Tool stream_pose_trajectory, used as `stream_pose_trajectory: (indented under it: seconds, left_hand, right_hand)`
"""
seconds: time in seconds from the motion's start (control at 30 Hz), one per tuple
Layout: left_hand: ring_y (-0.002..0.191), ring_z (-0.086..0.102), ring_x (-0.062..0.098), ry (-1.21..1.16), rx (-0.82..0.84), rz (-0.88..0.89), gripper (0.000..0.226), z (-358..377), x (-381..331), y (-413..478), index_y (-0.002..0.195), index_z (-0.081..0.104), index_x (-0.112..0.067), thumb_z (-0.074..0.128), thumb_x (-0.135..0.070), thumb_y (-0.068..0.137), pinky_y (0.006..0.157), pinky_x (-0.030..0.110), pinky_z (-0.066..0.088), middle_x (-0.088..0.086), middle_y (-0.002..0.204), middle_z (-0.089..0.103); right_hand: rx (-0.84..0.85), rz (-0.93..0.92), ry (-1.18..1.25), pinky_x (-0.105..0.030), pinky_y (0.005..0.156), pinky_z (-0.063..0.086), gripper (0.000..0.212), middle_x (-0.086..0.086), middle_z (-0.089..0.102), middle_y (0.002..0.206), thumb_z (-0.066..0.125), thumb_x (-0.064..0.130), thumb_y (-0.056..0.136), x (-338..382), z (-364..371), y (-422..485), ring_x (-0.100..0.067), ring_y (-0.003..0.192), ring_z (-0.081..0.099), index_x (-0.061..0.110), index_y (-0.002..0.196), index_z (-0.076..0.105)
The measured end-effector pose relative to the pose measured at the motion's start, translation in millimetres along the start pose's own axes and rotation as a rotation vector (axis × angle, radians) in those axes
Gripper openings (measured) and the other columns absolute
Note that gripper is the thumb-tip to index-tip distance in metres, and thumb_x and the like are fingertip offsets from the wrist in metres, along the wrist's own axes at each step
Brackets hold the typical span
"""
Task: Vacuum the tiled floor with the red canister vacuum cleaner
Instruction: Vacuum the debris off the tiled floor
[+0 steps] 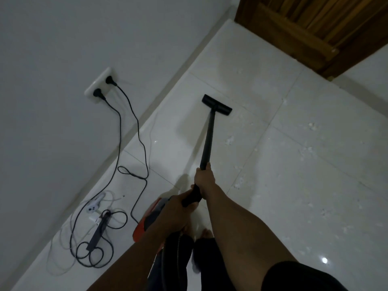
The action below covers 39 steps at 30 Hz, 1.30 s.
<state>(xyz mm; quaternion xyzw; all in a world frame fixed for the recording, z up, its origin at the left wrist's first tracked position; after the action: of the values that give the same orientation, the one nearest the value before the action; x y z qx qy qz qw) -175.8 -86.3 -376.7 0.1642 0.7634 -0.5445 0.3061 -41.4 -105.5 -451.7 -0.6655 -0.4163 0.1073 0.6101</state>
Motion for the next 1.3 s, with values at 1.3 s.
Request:
stream_pose_trajectory:
  seconds: [1.3]
  left_hand:
    - [0.053,0.056,0.006,0.143,0.1,0.009,0.05,-98,-289,377,0.15,0.042,-0.031,0.055,-0.03,0.102,0.058,0.022,0.049,-0.004,0.08,0.065]
  right_hand:
    - [-0.122,-0.003,0.008,-0.021,0.038,0.048,0.064,-0.004,0.059,0.093,0.045,0.032,0.101,387,-82,260,-0.023,0.06,0.064,0.05,0.151,0.01]
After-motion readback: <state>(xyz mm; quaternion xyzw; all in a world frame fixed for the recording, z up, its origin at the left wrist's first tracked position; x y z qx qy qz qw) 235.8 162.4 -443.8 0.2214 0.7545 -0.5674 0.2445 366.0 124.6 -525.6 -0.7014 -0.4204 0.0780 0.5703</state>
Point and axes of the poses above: each hand's wrist, its own y-axis towards the middle knuckle, its own z-axis out of the palm, x = y × z, the point moved 3 cm from there along y, towards the middle knuckle
